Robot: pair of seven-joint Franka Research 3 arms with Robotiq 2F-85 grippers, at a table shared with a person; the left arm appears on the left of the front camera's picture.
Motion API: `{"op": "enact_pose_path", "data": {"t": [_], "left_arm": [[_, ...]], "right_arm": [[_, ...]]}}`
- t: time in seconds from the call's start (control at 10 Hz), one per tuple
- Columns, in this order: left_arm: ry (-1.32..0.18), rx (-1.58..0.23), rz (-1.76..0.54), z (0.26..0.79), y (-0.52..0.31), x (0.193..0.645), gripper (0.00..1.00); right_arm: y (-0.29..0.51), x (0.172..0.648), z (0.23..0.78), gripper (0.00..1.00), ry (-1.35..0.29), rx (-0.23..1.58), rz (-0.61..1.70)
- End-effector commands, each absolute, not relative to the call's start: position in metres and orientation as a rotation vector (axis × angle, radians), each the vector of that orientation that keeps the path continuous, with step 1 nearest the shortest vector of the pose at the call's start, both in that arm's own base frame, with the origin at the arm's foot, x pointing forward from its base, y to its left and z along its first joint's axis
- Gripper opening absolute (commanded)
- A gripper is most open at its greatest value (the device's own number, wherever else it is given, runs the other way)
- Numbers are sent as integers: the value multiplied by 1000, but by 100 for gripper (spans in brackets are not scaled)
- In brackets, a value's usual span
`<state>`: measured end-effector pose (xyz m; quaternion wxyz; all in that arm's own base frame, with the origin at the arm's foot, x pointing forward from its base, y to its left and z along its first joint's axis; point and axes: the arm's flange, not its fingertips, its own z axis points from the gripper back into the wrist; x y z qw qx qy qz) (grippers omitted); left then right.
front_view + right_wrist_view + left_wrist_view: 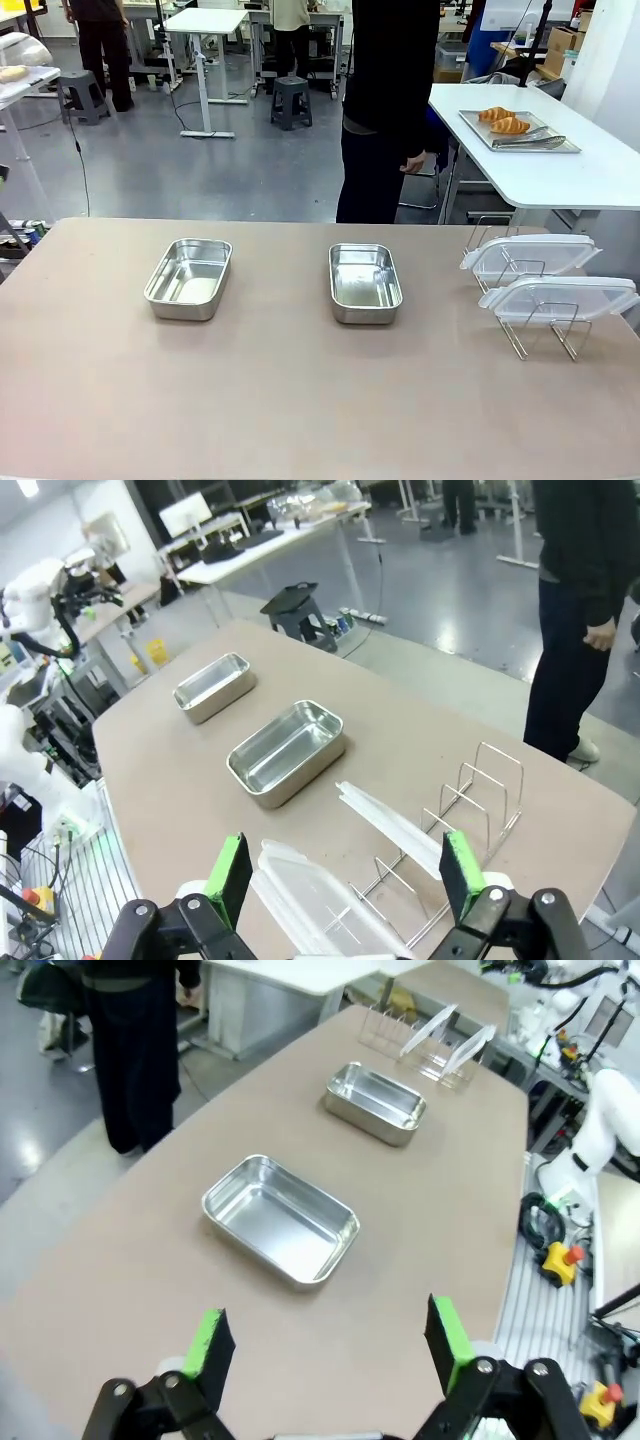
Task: Place the bread in airtight containers.
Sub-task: Lift both Airtight Container.
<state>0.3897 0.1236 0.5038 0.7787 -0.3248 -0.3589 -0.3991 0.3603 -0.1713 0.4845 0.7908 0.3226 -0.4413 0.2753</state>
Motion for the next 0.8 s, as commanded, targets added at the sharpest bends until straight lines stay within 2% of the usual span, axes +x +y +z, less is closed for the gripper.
{"op": "enact_pose_path", "data": {"t": [0.0, 0.7], "left_arm": [[-773, -690, -864, 498, 109, 392, 100], [-776, -702, -863, 504, 124, 390, 100]], "right_arm": [[-166, 364, 481, 100, -949, 690, 590], [-171, 360, 484, 100, -950, 694, 593]]}}
